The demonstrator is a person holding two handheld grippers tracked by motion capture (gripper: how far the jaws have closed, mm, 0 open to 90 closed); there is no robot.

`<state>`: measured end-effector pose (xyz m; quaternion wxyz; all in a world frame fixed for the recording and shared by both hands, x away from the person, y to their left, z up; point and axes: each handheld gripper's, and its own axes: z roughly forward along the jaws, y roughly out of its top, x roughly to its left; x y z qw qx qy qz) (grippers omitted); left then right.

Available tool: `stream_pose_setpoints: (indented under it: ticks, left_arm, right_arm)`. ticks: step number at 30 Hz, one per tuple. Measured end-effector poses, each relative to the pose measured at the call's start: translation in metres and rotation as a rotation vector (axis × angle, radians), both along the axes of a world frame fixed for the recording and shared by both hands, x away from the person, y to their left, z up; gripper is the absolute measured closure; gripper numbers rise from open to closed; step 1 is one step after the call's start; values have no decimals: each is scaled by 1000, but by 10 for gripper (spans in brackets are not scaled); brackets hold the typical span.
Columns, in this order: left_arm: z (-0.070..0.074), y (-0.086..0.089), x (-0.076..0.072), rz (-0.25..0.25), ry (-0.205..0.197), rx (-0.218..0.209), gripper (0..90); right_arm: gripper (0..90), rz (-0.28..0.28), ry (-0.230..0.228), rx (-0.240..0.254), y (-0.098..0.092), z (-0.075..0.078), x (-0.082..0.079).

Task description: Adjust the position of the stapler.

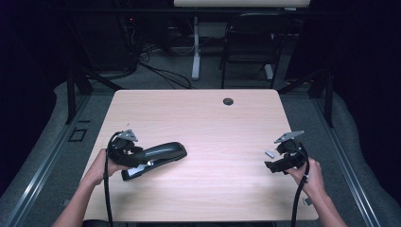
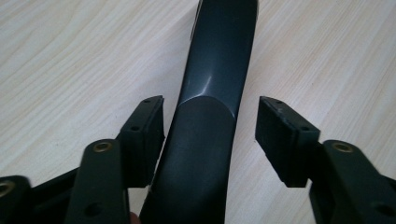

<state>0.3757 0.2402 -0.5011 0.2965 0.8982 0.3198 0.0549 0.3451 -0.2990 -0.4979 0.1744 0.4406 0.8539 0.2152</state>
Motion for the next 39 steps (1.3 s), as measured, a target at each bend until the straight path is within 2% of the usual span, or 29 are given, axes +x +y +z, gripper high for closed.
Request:
stream_pose_setpoints:
  ticks: [4, 10, 19, 28, 39]
  left_arm:
    - [0, 2, 1, 14, -6, -7, 517]
    - [0, 3, 1, 18, 1, -20, 524]
    - [1, 0, -2, 29, 18, -16, 538]
    - [2, -10, -6, 60, 44, -18, 557]
    - [2, -25, -9, 91, 58, 8, 567]
  right_arm:
    - [84, -9, -7, 9, -2, 0, 0]
    - [90, -8, 2, 0, -1, 0, 0]
    - [94, -10, 3, 4, -1, 0, 0]
    - [96, -11, 3, -3, 0, 0, 0]
    - [98, -10, 4, -2, 1, -1, 1]
